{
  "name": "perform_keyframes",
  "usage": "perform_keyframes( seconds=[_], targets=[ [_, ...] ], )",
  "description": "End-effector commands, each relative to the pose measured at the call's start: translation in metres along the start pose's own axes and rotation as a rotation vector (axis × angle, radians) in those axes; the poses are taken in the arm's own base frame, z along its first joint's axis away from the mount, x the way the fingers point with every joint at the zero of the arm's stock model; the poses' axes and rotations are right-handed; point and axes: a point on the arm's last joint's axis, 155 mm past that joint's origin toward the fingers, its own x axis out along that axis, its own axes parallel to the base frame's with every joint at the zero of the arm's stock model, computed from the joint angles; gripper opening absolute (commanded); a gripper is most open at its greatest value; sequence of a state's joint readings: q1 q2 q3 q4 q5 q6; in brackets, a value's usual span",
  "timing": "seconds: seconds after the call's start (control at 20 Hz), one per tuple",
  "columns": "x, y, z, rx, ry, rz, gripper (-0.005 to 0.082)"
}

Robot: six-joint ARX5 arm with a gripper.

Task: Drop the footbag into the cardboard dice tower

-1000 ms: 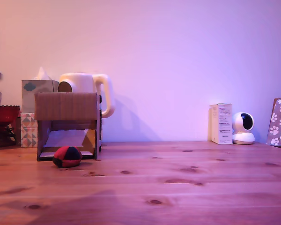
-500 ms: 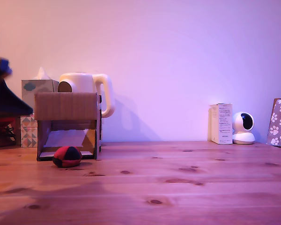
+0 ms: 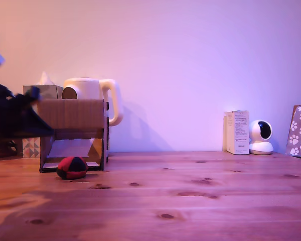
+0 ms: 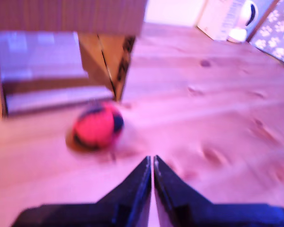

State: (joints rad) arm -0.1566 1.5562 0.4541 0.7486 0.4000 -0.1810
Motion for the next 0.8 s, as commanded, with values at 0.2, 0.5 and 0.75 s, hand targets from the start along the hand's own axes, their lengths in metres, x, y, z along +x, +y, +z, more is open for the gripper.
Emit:
perform_keyframes(
  seconds=[0.2,0.5,0.75],
  targets=[
    [0.033,0.011,-0.018,0.040,0.068,-0.003,0.0661],
    [0.056,0.017,-0.010,0.161,0.070,0.033,0.0785],
    [0.085,0.029,-0.020,0.166,0.112,0.040,0.0785]
  ],
)
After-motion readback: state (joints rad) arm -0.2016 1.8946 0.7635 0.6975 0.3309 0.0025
